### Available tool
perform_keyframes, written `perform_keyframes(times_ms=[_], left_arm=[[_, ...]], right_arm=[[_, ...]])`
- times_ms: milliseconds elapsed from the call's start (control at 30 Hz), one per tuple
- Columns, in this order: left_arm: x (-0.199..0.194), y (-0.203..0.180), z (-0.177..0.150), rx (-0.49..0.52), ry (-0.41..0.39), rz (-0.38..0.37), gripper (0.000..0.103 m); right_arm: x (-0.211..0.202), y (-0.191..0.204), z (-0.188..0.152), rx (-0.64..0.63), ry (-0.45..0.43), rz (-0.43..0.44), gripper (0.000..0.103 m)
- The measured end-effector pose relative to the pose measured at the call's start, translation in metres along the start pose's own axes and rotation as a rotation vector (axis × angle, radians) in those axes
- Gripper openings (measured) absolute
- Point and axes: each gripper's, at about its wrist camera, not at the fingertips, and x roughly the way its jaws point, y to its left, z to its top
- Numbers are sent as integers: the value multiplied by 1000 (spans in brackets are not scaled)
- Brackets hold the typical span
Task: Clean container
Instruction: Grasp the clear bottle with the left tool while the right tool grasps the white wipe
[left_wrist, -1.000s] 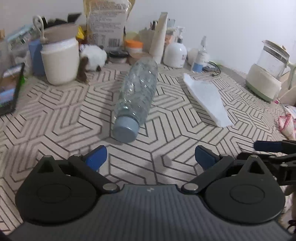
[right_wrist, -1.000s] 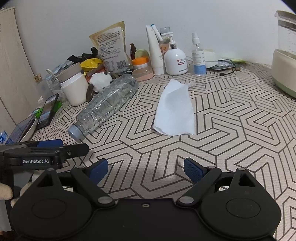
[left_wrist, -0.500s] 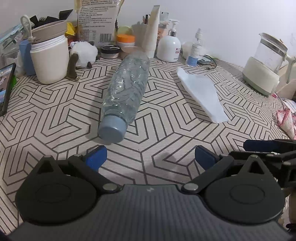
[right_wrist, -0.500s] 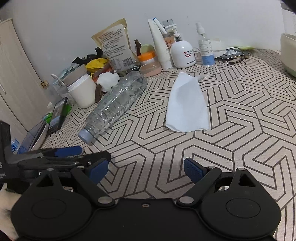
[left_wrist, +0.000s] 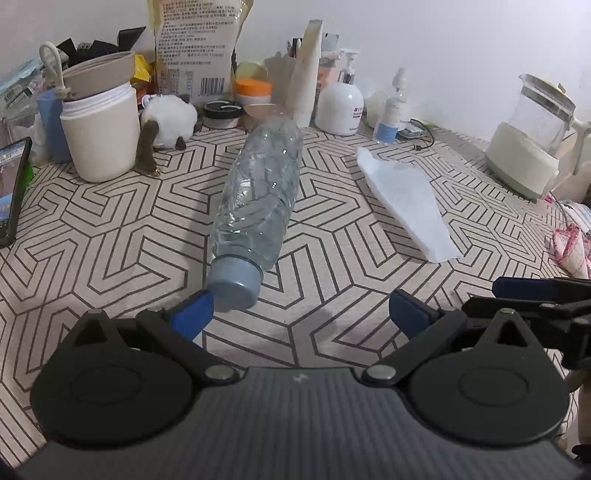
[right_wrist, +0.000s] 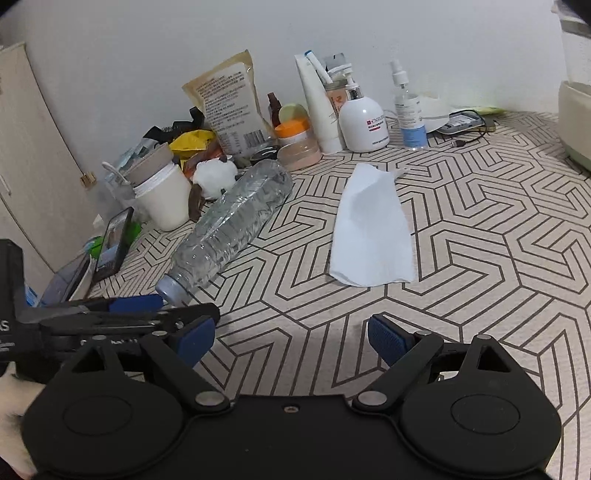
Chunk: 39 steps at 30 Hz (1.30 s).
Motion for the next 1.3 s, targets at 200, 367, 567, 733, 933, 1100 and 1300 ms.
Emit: perform_keyframes(times_ms=[200,367,567,733,933,1100,1300], left_arm=[[-4,1,-3,-17,-5,-4,103],[-9,3,-4,-14,-15,-1,103],[-18,3,7,14,-48,-11,103],[-8,0,32,83,-69,-3,103],[19,9,45,96,-29,38,103],[46,14,63,177,28,70,103],[82,14,72,249,109,40,101]], right_arm=[[0,-3,3,-3,5,-8,95],[2,-3,-2,9,17,-11,95],[-2,0,14,-24,0,-29,95],[13,-9,36,-38,16,-58,95],[44,-30,61,-28,69,-101,93],[70,-47,83,-20,113,-137,92],[101,-67,107,-14,164,-179,64]])
